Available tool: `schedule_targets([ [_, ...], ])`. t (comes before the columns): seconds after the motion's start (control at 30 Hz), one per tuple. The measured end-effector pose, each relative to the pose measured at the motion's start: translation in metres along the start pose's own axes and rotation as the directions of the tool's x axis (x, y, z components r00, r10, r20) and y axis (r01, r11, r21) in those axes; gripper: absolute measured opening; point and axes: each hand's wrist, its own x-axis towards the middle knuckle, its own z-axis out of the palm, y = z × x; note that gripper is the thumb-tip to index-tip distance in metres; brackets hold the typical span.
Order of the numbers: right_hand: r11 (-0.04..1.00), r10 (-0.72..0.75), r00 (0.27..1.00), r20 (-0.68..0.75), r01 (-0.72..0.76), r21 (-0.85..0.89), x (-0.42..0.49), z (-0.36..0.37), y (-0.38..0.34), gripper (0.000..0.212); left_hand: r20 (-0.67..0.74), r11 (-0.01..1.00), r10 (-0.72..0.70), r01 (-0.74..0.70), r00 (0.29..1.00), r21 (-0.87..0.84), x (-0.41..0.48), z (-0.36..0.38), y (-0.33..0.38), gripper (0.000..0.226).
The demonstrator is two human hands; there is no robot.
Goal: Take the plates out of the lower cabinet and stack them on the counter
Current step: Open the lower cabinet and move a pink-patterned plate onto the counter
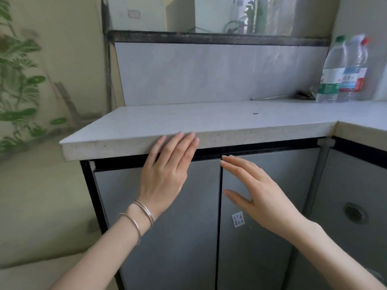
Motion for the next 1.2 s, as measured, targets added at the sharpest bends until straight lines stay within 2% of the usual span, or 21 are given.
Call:
schedule_targets([
  [0.17,0.999,-0.043,0.999,-0.026,0.043,0.007,0.008,0.001,-0.005,0.053,0.094,1.000,0.003,-0.004,0.996,0.016,0.015,-0.005,-0.009,0.067],
  [0.3,1.000,-0.030,0.996,-0.079,0.029,-0.010,0.008,0.004,-0.003,0.051,0.091,0.999,0.047,-0.048,0.995,0.000,0.023,-0.006,-0.019,0.073],
  [0.47,0.999,0.032,0.997,-0.069,-0.033,-0.012,-0.011,0.010,0.002,0.051,0.053,0.999,0.036,-0.036,0.998,-0.011,0.027,0.001,-0.016,0.062],
  [0.63,0.998,0.042,0.998,-0.056,-0.044,-0.035,-0.017,0.005,0.003,0.052,-0.004,0.994,0.087,-0.087,0.996,-0.059,0.039,0.000,-0.011,0.046],
  [0.8,0.999,0.047,0.998,-0.047,-0.047,0.009,-0.021,-0.001,-0.003,0.052,0.007,0.990,0.109,-0.108,0.994,-0.087,0.039,-0.004,-0.009,0.047],
  [1.0,0.972,0.141,0.990,0.024,-0.143,0.185,-0.039,0.002,-0.003,0.064,-0.055,0.959,0.171,-0.179,0.984,-0.219,0.025,-0.023,-0.001,0.034],
  [1.1,0.953,0.158,0.983,0.093,-0.176,0.248,-0.050,0.009,-0.002,0.070,-0.020,0.926,0.084,-0.085,0.996,-0.368,0.017,-0.035,0.001,0.032],
  [1.2,0.937,0.129,0.978,0.166,-0.175,0.302,-0.060,0.016,-0.001,0.072,0.062,0.850,-0.080,0.101,0.995,-0.517,0.017,-0.046,0.004,0.036],
])
